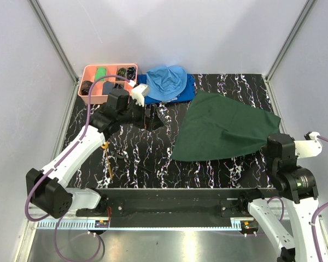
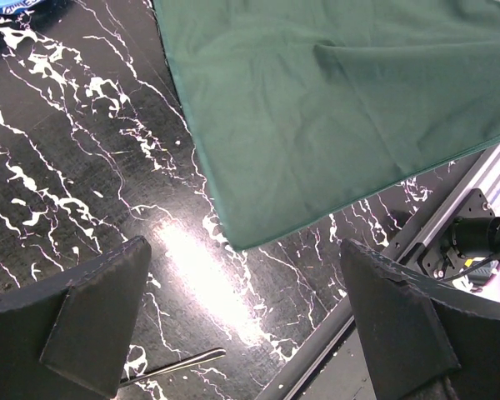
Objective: Fold the napkin, place the utensils inside, and roll it up
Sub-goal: Fold the napkin
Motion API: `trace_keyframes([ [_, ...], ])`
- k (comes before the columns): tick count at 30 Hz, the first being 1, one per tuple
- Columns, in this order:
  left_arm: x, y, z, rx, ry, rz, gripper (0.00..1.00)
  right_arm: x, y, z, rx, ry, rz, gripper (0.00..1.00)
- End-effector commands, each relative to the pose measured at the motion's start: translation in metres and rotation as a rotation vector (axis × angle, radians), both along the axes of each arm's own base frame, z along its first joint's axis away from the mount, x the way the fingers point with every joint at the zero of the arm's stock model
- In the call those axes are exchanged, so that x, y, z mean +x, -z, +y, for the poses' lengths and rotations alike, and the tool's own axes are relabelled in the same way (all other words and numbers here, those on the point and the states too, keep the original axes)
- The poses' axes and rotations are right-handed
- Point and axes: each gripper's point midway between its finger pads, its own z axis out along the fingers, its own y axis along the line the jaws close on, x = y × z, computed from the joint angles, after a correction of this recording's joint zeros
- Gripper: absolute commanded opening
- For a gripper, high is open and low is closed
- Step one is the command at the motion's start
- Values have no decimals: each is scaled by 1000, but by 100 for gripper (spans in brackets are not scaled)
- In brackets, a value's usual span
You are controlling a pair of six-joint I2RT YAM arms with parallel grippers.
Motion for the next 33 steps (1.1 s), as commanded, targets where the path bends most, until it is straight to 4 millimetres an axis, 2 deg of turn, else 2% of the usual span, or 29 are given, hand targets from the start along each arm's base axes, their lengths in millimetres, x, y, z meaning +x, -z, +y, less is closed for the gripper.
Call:
trace_keyframes([
  [1, -4, -22, -6, -60, 28, -63, 99, -17, -18, -16, -29, 72, -40, 0],
  [4, -5, -24, -6, -64, 30, -65, 99, -25, -28, -21, -38, 91, -61, 0],
  [10, -6, -25, -6, -68, 32, -67, 99, -31, -30, -25, -56, 97, -49, 0],
  [13, -6, -24, -6, -67, 32, -65, 99, -22, -21, -19, -64, 69, -9, 0],
  [16, -6, -22, -6, -64, 32, -59, 99, -4, 2, -11, -83, 24, 59, 0],
  [17, -4, -21, -6, -60, 28, -62, 99, 5, 9, -6, -87, -2, 89, 0],
  [18, -5, -20, -6, -58, 30, -60, 99, 16, 8, -2, -88, -17, 72, 0],
  [19, -3, -17, -6, -53, 26, -56, 99, 26, 19, 2, -110, -51, 127, 0],
  [21, -4, -14, -8, -49, 30, -46, 99, 46, 22, 9, -123, -83, 135, 0],
  [22, -3, -11, -8, -44, 30, -42, 99, 58, 33, 14, -145, -127, 193, 0],
  [24, -2, -7, -10, -34, 31, -37, 99, 81, 35, 23, -170, -184, 201, 0],
  [25, 0, -2, -10, -25, 26, -28, 99, 95, 46, 32, -167, -230, 243, 0],
  [26, 0, 0, -10, -21, 26, -23, 99, 111, 44, 39, -166, -258, 221, 0],
  [28, 2, 7, -11, -10, 20, -5, 99, 137, 60, 53, -174, -333, 281, 0],
  [29, 4, 10, -11, -6, 17, -1, 99, 152, 60, 59, -175, -360, 266, 0],
  [30, 6, 14, -10, 4, 8, 6, 99, 169, 72, 65, -190, -396, 312, 0],
  [33, 9, 22, -11, 16, 2, 23, 99, 201, 90, 84, -180, -490, 355, 0],
])
